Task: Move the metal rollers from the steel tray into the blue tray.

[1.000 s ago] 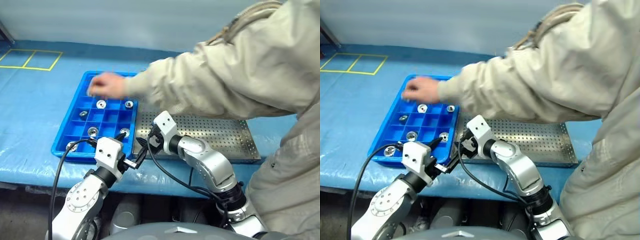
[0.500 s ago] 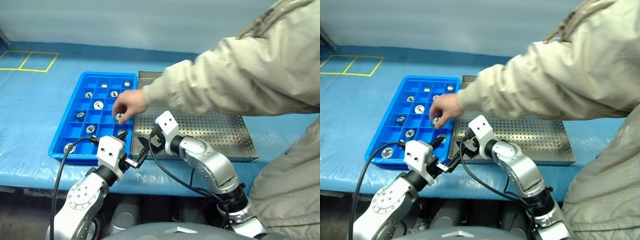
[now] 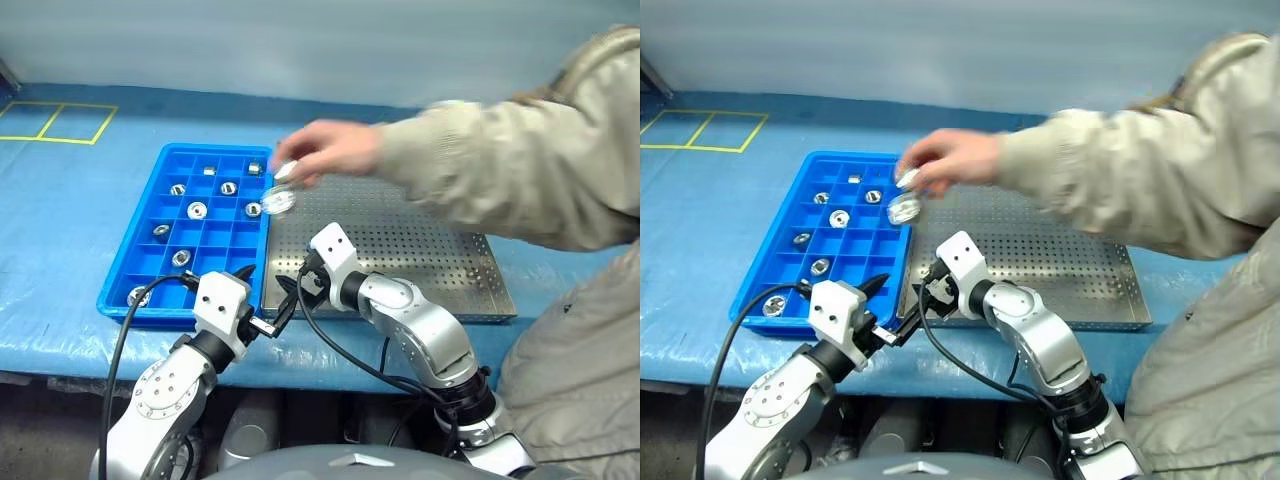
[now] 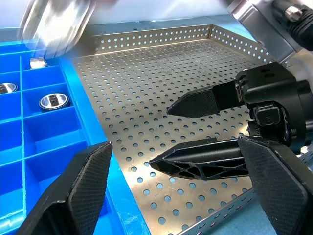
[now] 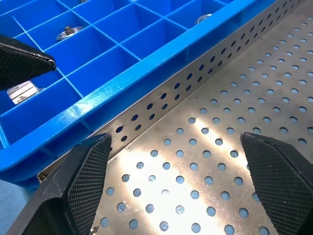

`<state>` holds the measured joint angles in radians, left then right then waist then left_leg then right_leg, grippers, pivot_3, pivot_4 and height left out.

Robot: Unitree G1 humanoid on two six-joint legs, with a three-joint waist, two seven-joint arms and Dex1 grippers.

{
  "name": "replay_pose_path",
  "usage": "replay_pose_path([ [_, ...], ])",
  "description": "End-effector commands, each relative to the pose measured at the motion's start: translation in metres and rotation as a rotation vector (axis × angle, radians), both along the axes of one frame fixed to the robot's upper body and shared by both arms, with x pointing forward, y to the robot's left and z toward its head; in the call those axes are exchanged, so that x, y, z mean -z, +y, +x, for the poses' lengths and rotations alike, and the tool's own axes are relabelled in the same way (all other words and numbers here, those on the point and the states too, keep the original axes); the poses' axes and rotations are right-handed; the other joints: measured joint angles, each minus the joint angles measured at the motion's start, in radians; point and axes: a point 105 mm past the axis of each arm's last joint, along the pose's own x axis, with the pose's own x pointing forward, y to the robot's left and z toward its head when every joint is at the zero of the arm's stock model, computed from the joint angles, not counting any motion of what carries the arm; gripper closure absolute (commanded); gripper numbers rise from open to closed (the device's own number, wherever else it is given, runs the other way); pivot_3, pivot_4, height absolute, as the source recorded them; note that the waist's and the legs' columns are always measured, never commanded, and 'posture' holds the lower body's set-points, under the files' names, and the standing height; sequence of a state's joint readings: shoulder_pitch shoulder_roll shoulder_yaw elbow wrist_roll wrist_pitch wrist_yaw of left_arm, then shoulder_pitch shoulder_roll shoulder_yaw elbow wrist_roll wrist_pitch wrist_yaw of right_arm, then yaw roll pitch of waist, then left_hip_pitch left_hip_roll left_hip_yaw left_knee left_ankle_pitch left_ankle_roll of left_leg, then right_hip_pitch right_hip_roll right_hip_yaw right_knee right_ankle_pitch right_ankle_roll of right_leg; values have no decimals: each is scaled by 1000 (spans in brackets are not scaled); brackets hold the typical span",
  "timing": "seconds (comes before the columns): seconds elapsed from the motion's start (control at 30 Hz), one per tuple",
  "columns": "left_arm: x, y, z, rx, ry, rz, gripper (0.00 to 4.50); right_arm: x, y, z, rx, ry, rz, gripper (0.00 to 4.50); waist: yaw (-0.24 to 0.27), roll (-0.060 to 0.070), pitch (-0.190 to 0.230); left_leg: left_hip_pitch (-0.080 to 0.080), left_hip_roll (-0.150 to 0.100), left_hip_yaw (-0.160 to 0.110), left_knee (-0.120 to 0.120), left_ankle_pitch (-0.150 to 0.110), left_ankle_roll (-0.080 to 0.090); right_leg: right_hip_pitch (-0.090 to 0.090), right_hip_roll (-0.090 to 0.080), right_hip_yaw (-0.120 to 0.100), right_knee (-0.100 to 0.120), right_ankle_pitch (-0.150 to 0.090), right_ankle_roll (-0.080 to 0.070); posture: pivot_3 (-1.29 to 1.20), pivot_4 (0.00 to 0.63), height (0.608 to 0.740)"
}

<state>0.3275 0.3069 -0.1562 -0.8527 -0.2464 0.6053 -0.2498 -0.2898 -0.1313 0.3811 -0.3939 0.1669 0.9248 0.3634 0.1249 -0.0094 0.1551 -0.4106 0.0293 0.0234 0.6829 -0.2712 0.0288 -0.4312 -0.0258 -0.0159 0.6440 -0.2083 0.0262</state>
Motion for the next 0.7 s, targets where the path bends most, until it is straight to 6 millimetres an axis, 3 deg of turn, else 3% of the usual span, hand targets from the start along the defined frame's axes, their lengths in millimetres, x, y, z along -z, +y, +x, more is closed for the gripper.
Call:
replay_pose_path([
  [0.03,-3,-5,-2,26,-7,-10,0,-16,10,-6,-51,-52,46,35,0,0,0,0,0,0,0,0,0,0,0,0,0,0,0,314,150,740],
  [0.7,-2,-10,-3,51,-2,-7,0,-16,19,-12,-84,-46,55,35,0,0,0,0,0,0,0,0,0,0,0,0,0,0,0,312,150,740],
])
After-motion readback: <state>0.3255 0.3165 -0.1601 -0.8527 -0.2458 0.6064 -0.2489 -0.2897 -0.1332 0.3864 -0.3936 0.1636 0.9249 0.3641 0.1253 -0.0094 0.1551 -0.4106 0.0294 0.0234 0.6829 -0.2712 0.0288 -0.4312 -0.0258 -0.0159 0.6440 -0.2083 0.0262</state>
